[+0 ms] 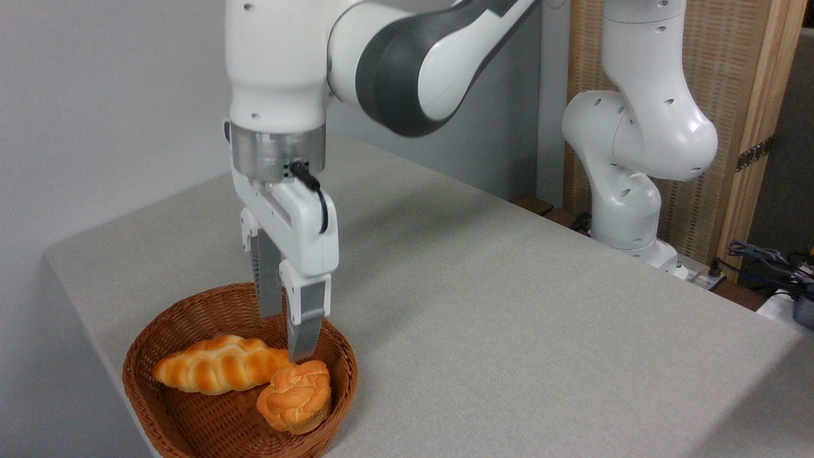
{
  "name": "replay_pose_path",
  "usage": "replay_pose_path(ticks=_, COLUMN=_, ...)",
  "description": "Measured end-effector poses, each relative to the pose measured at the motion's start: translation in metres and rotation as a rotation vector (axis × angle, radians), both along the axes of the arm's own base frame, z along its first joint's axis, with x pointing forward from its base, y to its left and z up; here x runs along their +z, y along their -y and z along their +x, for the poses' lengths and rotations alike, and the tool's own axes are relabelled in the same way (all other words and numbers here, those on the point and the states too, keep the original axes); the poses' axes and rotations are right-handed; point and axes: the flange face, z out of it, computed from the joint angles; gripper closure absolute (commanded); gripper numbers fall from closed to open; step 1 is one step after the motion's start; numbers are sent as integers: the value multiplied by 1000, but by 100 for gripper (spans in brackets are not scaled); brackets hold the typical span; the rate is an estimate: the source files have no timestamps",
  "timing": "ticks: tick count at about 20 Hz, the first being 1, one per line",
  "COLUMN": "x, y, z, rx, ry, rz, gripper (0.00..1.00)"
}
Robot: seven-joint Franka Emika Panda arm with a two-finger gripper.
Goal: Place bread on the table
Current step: 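Lower the open gripper onto the round orange bun in the basket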
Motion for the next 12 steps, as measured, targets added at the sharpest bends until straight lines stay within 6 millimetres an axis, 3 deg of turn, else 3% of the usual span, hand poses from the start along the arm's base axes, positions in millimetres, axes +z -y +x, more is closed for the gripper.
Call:
replay_pose_path(ticks=5, x=-28, y=-2, z=10, rx=-14, ry=-25, rz=37, gripper=0)
replay_pose_path(ticks=12, x=-48, y=-3, z=19, rx=-21, ry=-23, rz=56, gripper=0)
